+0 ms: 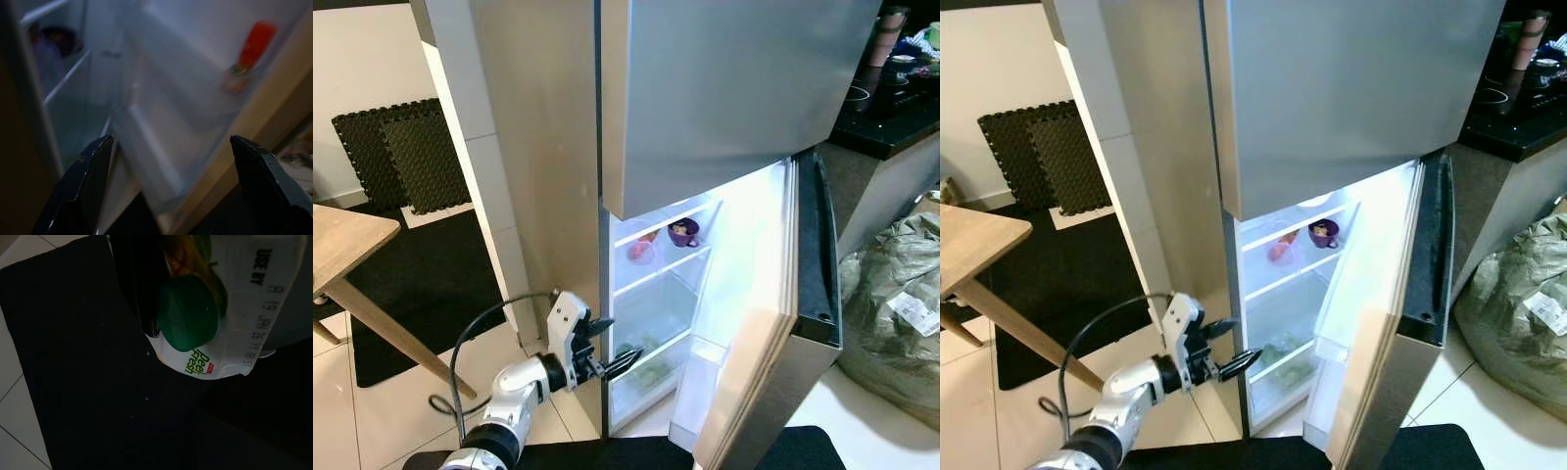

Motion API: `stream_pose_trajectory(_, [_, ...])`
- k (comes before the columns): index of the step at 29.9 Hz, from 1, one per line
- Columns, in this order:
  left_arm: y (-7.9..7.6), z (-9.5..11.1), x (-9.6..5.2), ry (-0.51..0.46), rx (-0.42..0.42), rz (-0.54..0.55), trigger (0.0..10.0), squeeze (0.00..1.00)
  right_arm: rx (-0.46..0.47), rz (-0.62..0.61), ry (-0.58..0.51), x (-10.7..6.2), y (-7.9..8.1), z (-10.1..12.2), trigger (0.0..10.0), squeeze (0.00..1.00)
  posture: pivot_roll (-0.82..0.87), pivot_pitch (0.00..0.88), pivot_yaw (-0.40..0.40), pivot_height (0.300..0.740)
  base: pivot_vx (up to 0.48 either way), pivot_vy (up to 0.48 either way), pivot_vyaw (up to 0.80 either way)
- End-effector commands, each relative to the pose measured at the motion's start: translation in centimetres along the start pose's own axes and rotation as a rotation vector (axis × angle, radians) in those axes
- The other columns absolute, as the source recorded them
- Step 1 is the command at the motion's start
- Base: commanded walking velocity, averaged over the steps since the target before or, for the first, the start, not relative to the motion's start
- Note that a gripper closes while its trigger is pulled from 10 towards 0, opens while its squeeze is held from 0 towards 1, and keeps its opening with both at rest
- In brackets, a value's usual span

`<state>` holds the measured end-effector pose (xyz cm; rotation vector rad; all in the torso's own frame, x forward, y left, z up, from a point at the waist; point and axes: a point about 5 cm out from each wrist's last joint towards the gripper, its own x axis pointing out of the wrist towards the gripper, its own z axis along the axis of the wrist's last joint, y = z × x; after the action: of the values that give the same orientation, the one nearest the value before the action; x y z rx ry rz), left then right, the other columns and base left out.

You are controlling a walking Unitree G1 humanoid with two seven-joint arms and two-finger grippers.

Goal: Restocking fridge

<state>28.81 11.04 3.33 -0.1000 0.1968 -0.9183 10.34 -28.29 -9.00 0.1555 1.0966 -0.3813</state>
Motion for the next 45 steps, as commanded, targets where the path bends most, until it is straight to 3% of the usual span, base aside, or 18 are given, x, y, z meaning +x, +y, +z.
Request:
stream_pose_trajectory(1, [0.5, -1.1, -1.1, 0.042, -0.013, 0.068, 10.0, 0.0, 0.003, -0.024, 0.008, -0.1, -0.5, -0.1, 10.0, 0.0, -0.08, 0.0, -0.018, 0.74, 0.0, 0.0, -0.77])
stream_pose_trajectory(6, [0.5, -2.0, -1.4, 0.061, -0.022, 0.138, 10.0, 0.0, 0.005, -0.033, 0.012, -0.1, -0.6, -0.1, 10.0, 0.0, -0.08, 0.0, -0.017, 0.74, 0.0, 0.0, -0.78])
stream_pose_trajectory(14, [0.8, -0.6, -0.1, -0.028, 0.013, 0.281, 10.0, 0.0, 0.001, -0.037, 0.01, -0.1, -0.6, -0.1, 10.0, 0.0, -0.08, 0.0, -0.017, 0.74, 0.0, 0.0, -0.78])
stream_pose_trajectory(18, [0.7, -0.6, 0.1, -0.008, 0.053, 0.312, 10.0, 0.0, 0.0, -0.037, 0.008, -0.1, -0.6, 0.0, 10.0, 0.0, -0.07, 0.0, -0.021, 0.74, 0.0, 0.0, -0.78])
stream_pose_trajectory(31, [0.6, -0.5, 0.5, 0.02, 0.134, 0.329, 10.0, 0.0, -0.004, -0.036, 0.009, -0.1, -0.6, 0.0, 10.0, 0.0, -0.07, 0.0, -0.018, 0.74, 0.0, 0.0, -0.78])
stream_pose_trajectory(45, [0.0, -1.1, 0.8, 0.04, 0.146, 0.304, 10.0, 0.0, -0.008, -0.036, 0.006, -0.1, -0.5, 0.1, 10.0, 0.0, -0.07, 0.0, -0.017, 0.74, 0.0, 0.0, -0.78])
